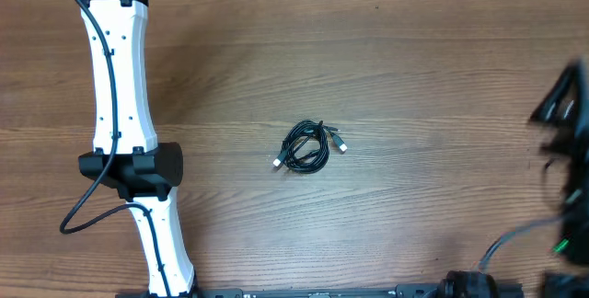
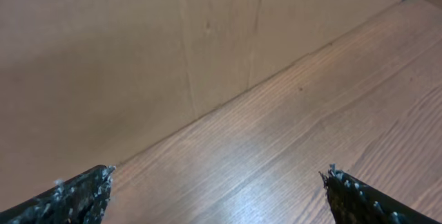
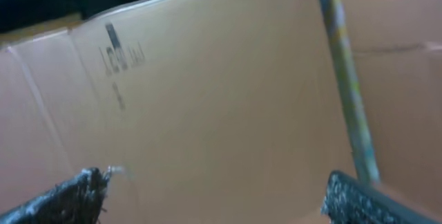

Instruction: Untangle cables

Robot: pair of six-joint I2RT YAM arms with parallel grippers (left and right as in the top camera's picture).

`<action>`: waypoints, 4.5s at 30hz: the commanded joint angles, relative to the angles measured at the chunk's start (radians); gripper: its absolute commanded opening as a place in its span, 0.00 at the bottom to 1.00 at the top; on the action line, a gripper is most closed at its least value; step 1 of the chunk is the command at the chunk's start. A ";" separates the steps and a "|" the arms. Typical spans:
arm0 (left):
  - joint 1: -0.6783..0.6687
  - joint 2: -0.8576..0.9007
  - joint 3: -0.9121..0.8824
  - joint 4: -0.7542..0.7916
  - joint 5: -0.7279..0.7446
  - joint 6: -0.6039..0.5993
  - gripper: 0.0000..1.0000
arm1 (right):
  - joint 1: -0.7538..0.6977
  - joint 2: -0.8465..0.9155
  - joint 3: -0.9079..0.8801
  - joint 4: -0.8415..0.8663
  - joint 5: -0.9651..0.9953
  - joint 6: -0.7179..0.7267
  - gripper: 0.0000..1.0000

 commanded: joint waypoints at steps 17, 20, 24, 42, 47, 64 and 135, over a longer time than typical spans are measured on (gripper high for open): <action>-0.014 -0.084 0.020 -0.177 0.020 -0.045 1.00 | -0.002 1.637 1.456 -0.908 -0.502 0.019 1.00; -0.017 -0.084 0.018 -0.215 0.027 -0.046 1.00 | -0.002 1.709 1.456 -0.941 -0.654 0.085 1.00; -0.017 -0.084 0.018 -0.242 0.065 -0.046 0.99 | -0.002 1.743 1.456 -0.977 -0.766 0.080 1.00; -0.004 -0.084 0.019 -0.266 0.015 -0.046 0.99 | 0.390 1.657 1.461 -1.337 -0.462 -0.069 1.00; 0.026 -0.084 0.019 -0.341 -0.001 -0.045 1.00 | 0.615 1.573 1.461 -1.345 -0.037 0.014 1.00; 0.087 -0.084 0.019 -0.375 -0.026 -0.014 0.99 | 0.648 0.935 1.206 -1.345 0.042 0.184 1.00; 0.085 -0.084 0.018 -0.406 -0.129 -0.007 1.00 | 0.648 1.178 0.192 -0.437 -0.680 0.900 0.04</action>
